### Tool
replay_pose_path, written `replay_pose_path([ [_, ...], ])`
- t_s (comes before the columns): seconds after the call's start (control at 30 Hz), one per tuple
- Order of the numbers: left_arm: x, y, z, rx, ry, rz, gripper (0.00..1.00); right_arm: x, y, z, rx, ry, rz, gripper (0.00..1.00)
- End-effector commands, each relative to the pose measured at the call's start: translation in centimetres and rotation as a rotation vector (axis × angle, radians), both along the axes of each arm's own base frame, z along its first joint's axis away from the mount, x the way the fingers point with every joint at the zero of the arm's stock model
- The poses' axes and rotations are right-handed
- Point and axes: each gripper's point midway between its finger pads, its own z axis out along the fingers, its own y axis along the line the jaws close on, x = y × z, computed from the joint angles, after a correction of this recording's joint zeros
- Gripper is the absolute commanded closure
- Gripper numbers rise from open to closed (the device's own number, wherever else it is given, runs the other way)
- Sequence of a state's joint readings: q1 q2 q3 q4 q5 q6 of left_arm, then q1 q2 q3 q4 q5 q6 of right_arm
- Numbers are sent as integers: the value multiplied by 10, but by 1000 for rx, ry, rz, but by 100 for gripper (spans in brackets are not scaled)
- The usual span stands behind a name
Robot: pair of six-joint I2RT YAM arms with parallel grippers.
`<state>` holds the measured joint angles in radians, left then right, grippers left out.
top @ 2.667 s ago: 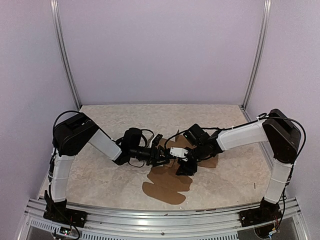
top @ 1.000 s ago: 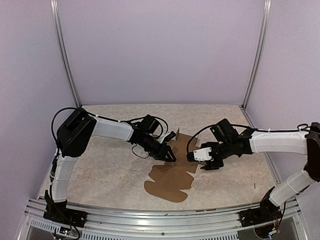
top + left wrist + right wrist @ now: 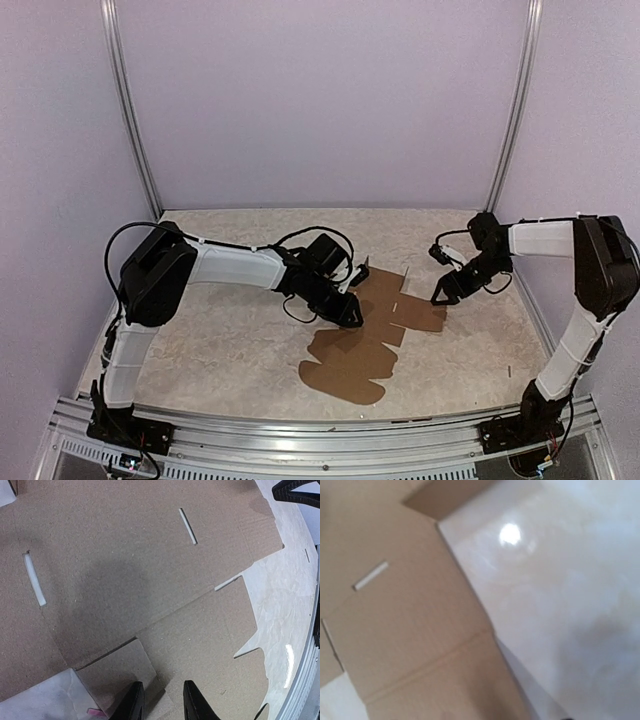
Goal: Fold the paper box
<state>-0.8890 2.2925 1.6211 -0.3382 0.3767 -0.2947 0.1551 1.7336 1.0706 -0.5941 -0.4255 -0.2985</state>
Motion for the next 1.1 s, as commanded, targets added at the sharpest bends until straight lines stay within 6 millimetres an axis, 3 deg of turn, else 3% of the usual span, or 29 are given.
replay_pose_path([
  [0.0, -78, 117, -152, 576, 235, 22, 72, -14, -15, -13, 14, 123, -69, 32],
  [0.27, -76, 108, -145, 542, 224, 16, 72, -33, -6, -23, 109, 240, -66, 32],
  [0.4, -70, 97, -133, 492, 213, 22, 72, -33, 5, -23, 181, 274, -61, 38],
  [0.47, -67, 92, -127, 468, 209, 28, 73, -30, 9, -22, 212, 283, -59, 48],
  [0.6, -60, 87, -112, 405, 187, 51, 72, -16, 14, -9, 288, 249, -50, 81],
  [0.73, -47, 83, -86, 301, 132, 93, 70, -7, 18, 2, 346, 226, -32, 96],
  [0.83, -40, 75, -46, 204, 67, 91, 64, -2, 20, 13, 360, 200, -13, 99],
  [1.07, -12, 74, 122, 13, -170, 111, 54, 21, 24, 76, 381, 13, 55, 100],
])
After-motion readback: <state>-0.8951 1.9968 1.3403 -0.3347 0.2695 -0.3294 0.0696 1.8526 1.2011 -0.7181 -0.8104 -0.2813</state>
